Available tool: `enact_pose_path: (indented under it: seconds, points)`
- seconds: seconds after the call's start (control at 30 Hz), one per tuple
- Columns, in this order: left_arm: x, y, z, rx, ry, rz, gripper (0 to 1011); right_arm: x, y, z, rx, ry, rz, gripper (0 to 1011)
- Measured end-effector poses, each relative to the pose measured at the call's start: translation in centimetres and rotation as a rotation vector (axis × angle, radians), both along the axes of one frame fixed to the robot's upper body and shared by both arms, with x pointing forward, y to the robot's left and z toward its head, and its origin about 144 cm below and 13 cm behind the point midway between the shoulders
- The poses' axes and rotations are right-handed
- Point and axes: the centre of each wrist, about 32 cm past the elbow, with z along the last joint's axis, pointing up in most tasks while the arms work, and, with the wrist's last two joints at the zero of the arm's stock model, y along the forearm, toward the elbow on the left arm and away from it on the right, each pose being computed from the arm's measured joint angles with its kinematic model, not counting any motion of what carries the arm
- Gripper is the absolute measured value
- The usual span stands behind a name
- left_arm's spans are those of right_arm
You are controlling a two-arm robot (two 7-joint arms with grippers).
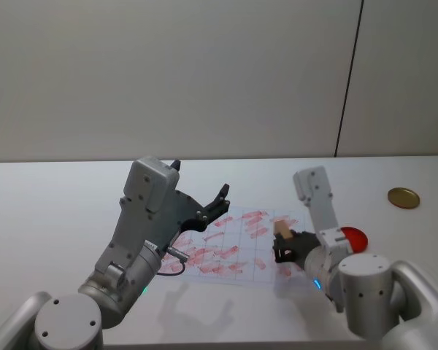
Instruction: Use the one hand to pick up the stamp and affix it onto the A4 paper.
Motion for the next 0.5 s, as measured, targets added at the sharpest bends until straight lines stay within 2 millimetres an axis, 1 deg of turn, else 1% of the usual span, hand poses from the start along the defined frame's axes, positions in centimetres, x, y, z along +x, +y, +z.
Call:
enact_pose_path:
  seconds: [0.2,0.5]
  points:
    - [0.0,0.0,0.0,0.0,0.0,0.0,993,-0.4,0.6,-1.0,-0.007,0.019,0.025,219]
    - [0.0,0.0,0.0,0.0,0.0,0.0,993,-0.7,0.9,-1.9,-0.003,0.035,0.04,219]
